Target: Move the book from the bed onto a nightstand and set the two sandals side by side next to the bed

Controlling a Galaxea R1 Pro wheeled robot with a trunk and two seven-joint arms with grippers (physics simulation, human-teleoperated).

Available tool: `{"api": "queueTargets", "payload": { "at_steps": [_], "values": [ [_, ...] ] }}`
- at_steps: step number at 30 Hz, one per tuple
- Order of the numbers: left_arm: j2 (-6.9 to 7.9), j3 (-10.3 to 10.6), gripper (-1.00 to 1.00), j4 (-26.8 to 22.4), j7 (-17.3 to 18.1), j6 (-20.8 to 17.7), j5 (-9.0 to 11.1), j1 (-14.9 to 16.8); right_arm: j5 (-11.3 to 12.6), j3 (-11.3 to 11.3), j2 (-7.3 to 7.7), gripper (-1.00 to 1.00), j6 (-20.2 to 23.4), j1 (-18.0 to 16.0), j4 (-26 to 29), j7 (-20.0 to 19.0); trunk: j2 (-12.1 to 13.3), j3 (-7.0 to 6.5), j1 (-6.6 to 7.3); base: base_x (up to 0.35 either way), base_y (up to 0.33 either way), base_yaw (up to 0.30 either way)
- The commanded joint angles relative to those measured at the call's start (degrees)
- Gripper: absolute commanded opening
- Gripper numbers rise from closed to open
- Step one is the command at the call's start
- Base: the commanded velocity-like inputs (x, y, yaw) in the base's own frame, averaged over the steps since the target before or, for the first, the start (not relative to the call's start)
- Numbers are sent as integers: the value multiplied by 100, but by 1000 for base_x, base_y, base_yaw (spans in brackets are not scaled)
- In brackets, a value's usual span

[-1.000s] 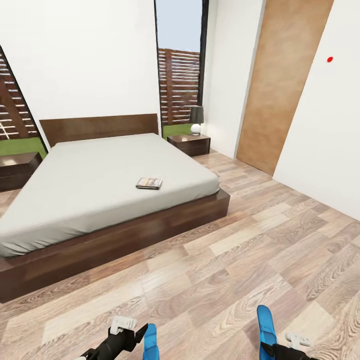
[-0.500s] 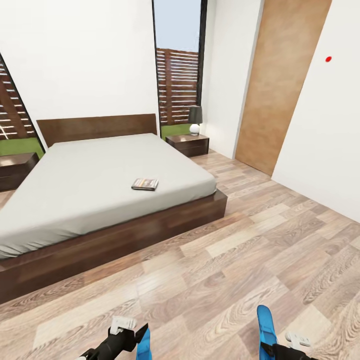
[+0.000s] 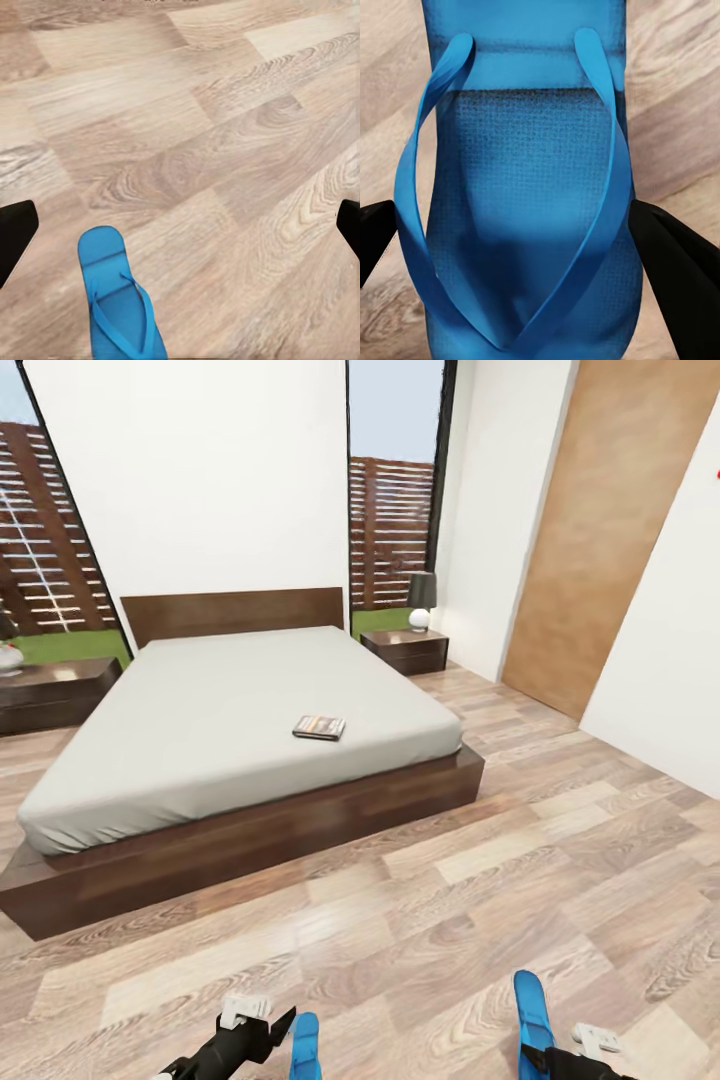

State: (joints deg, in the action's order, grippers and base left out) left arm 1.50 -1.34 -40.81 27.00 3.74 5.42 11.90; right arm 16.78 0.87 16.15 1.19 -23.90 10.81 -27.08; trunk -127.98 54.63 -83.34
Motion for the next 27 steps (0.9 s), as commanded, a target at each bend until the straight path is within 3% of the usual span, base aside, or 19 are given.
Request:
{"api": "queueTargets", "payload": {
  "at_steps": [1, 13, 27],
  "values": [
    [-1, -7, 100, 6, 34, -4, 45, 5, 31, 9, 2, -100, 13, -1, 0, -26, -2, 5, 1, 0, 0, 290],
    [-1, -4, 100, 10, 33, -4, 39, 5, 34, 9, 2, -100, 9, -1, 0, -26, -2, 5, 1, 3, -8, 276],
    [-2, 2, 100, 9, 33, -4, 38, 5, 32, 9, 2, -100, 11, -1, 0, -26, -2, 5, 1, 44, -117, 22]
  ]
}}
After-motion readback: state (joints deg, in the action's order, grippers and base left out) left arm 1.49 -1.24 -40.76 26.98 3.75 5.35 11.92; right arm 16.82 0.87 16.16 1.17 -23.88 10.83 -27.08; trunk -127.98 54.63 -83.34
